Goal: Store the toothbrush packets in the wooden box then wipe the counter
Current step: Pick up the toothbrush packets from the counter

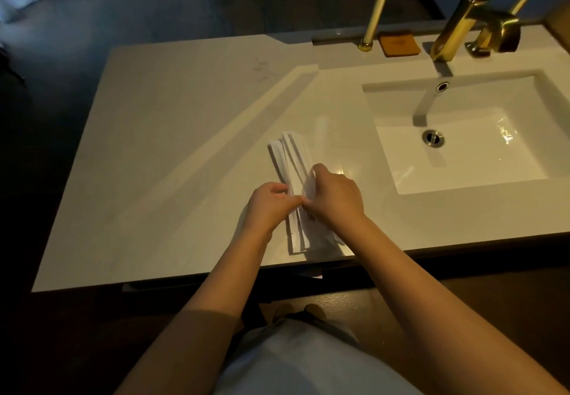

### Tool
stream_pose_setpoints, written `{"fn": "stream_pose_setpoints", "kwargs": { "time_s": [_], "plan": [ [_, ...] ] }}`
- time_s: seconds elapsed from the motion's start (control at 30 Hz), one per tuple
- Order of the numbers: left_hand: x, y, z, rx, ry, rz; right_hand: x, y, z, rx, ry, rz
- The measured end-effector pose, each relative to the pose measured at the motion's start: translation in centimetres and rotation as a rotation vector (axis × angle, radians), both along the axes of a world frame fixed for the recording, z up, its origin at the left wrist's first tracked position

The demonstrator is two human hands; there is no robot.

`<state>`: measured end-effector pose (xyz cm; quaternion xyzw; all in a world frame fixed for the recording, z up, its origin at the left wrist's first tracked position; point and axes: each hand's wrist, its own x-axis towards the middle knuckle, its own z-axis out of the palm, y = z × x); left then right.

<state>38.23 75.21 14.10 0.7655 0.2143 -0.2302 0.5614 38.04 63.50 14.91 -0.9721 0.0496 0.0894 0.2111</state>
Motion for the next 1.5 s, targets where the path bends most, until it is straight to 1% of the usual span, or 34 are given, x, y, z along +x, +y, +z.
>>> {"fn": "stream_pose_setpoints", "kwargs": {
  "time_s": [0.1,0.17,0.3,0.4,0.53,0.63,0.7,0.83,0.97,1.1,1.2,1.27,1.37,1.43,1.5],
  "plan": [
    [0.0,-0.3,0.0,-0.016,-0.022,-0.019,-0.3,-0.6,0.3,0.225,0.067,-0.029],
    [0.0,-0.3,-0.1,0.016,-0.038,-0.038,-0.5,-1.1,0.4,0.303,0.111,-0.064],
    [0.0,-0.2,-0.8,-0.033,-0.061,-0.015,-1.4,-2.0,0.4,0.199,0.104,-0.118],
    [-0.4,-0.1,-1.1,-0.028,-0.031,-0.047,-2.1,-2.3,0.2,0.21,0.097,-0.142],
    [-0.8,0.2,-1.4,-0.129,0.003,-0.031,-2.9,-3.5,0.3,0.381,0.063,-0.22],
    [-1.3,0.4,-1.0,-0.255,0.006,-0.005,-4.3,-4.8,0.8,0.651,0.071,-0.354],
    [-1.7,0.1,-0.8,-0.329,0.024,-0.004,-5.5,-5.7,1.2,0.769,0.057,-0.399],
    [-3.0,-1.2,-0.5,-0.407,0.019,-0.04,-8.4,-7.4,1.7,0.868,0.009,-0.501],
    [-4.3,-3.1,0.2,-0.444,0.015,-0.09,-11.7,-9.2,2.1,0.901,-0.069,-0.64],
    [-5.8,-5.1,0.5,-0.402,0.015,-0.229,-15.4,-11.6,2.2,0.913,-0.121,-0.759],
    [-7.6,-6.5,0.3,-0.339,0.016,-0.376,-18.5,-13.0,1.7,0.928,-0.138,-0.824],
    [-9.1,-7.4,-0.2,-0.239,-0.002,-0.493,-20.7,-14.0,1.2,0.924,-0.143,-0.866],
    [-11.2,-8.9,-2.0,-0.066,-0.082,-0.656,-24.6,-16.4,-0.6,0.887,-0.123,-0.941],
    [-12.6,-10.1,-3.8,0.076,-0.143,-0.763,-28.2,-18.3,-2.7,0.835,-0.076,-1.018],
    [-14.2,-11.5,-5.9,0.201,-0.163,-0.84,-32.7,-20.5,-5.2,0.777,-0.012,-1.117]
  ]
}}
